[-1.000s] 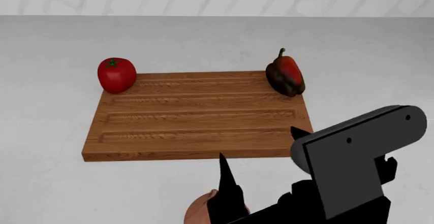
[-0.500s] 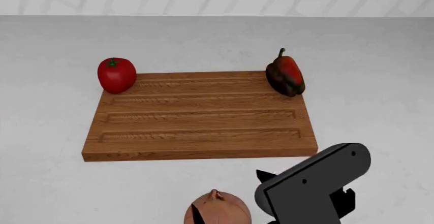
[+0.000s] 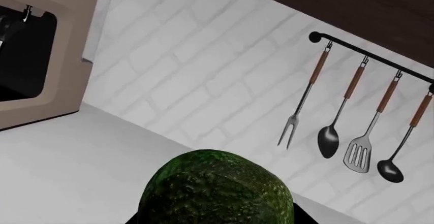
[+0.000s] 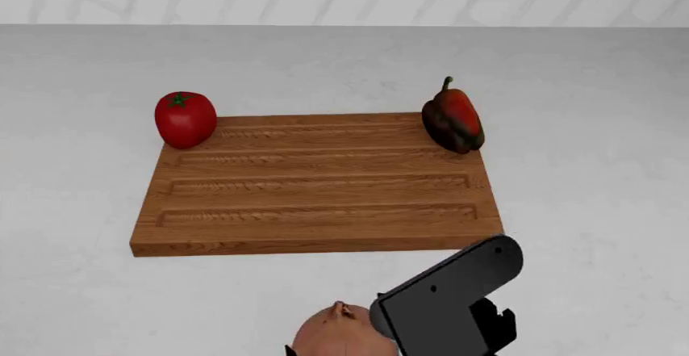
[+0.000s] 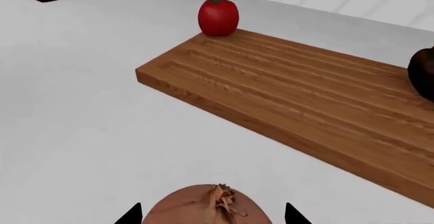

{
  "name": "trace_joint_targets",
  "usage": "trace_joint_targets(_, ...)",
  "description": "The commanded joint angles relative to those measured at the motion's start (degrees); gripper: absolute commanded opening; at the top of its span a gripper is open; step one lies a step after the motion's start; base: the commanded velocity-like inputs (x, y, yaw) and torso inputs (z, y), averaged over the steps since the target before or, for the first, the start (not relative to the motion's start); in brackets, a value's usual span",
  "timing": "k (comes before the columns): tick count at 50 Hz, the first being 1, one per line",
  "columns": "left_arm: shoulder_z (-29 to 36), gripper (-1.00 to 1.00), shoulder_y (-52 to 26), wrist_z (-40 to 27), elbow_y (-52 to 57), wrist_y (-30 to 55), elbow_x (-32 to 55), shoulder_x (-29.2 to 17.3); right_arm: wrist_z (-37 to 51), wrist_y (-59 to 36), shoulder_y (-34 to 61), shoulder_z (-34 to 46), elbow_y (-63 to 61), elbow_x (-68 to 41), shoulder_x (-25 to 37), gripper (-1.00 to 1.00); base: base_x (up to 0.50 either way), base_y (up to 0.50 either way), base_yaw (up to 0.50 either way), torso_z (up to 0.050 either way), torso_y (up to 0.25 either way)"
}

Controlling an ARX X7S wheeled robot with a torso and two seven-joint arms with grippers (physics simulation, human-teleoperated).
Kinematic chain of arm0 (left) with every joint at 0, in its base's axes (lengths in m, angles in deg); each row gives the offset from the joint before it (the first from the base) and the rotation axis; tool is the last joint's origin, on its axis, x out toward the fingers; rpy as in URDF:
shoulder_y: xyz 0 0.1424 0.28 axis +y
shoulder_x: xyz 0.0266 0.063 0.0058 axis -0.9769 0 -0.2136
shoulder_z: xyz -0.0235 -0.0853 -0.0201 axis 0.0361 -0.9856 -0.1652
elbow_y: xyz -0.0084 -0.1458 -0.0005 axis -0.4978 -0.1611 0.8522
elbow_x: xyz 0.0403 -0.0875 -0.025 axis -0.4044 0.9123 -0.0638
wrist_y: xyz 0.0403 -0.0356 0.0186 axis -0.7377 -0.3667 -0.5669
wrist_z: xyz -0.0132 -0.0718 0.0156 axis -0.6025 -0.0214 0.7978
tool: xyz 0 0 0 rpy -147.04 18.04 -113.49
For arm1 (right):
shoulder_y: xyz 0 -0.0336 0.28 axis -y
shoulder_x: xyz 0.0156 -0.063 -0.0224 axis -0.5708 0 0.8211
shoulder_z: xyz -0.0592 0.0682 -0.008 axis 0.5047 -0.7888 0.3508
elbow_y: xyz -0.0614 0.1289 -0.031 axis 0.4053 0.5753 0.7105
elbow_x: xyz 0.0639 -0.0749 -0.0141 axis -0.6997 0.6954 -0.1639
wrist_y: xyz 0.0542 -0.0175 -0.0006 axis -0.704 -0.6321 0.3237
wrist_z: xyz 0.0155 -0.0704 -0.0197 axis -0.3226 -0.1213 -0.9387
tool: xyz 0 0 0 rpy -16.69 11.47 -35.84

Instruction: Place the avocado, onion, tomato and bell pepper on the cutting board.

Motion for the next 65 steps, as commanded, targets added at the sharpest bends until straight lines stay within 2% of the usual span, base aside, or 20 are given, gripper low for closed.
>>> trace_joint_targets(1,-0.30,-1.00,-0.41,0.40,0.72,-0.81,0.20,-0.21,-3.39,3.82,-1.49,4.82,2.95,5.87,0.37,1.00,0.00,0.00,0.00,0.000,0.000)
trace_joint_targets(2,-0.31,-1.00,-0.34,0.42,0.72,-0.86,0.13,-0.24,-2.98,3.29,-1.23,4.68,3.03,5.49,0.27,1.00,0.00,0.00,0.00,0.000,0.000)
trace_joint_targets(3,-0.32,-1.00,-0.25,0.43,0.59,-0.92,0.15,-0.20,-2.32,3.42,-1.34,4.81,3.35,6.29,0.31,-1.00,0.00,0.00,0.00,0.000,0.000)
trace_joint_targets(12,-0.59,-1.00,-0.92,0.72,1.40,1.30,-0.25,1.57,0.85,3.95,-0.34,1.63,0.96,5.33,0.01,-1.00,0.00,0.00,0.00,0.000,0.000)
trace_joint_targets(18,-1.69,-1.00,-4.48,0.42,2.93,6.38,1.78,5.89,2.79,6.18,1.41,-0.16,0.90,6.70,-1.16,-1.00,0.00,0.00,0.00,0.000,0.000)
trace_joint_targets(26,-2.72,-1.00,-8.75,3.63,1.43,10.72,8.24,12.49,2.85,9.14,1.87,-0.62,0.76,8.22,-1.94,-1.00,0.00,0.00,0.00,0.000,0.000)
trace_joint_targets(32,-2.96,-1.00,-11.91,6.42,-3.04,14.82,13.84,18.84,3.92,10.19,0.97,-2.15,-0.44,8.20,-1.79,-1.00,0.00,0.00,0.00,0.000,0.000)
trace_joint_targets(36,-3.11,-1.00,-12.73,7.29,-4.90,15.98,15.58,20.47,4.04,11.45,0.96,-2.06,-0.42,9.47,-1.72,-1.00,0.00,0.00,0.00,0.000,0.000)
trace_joint_targets(38,-3.10,-1.00,-13.84,8.33,-7.38,17.65,17.76,22.73,3.99,12.04,0.93,-1.73,-0.16,10.27,-1.69,-1.00,0.00,0.00,0.00,0.000,0.000)
trace_joint_targets(46,-2.23,-1.00,-13.64,10.06,-11.55,19.95,19.71,27.53,4.77,11.31,1.61,-1.90,-0.04,9.46,-1.68,-1.00,0.00,0.00,0.00,0.000,0.000)
trace_joint_targets(53,-1.60,-1.00,-12.33,14.19,-20.13,21.87,24.01,34.89,5.66,10.24,2.32,-2.26,-0.25,8.34,-1.43,-1.00,0.00,0.00,0.00,0.000,0.000)
trace_joint_targets(65,-0.55,-1.00,-11.43,18.03,-30.10,25.13,27.17,41.19,5.51,11.44,0.82,-2.31,-0.82,8.55,-0.89,-1.00,0.00,0.00,0.00,0.000,0.000)
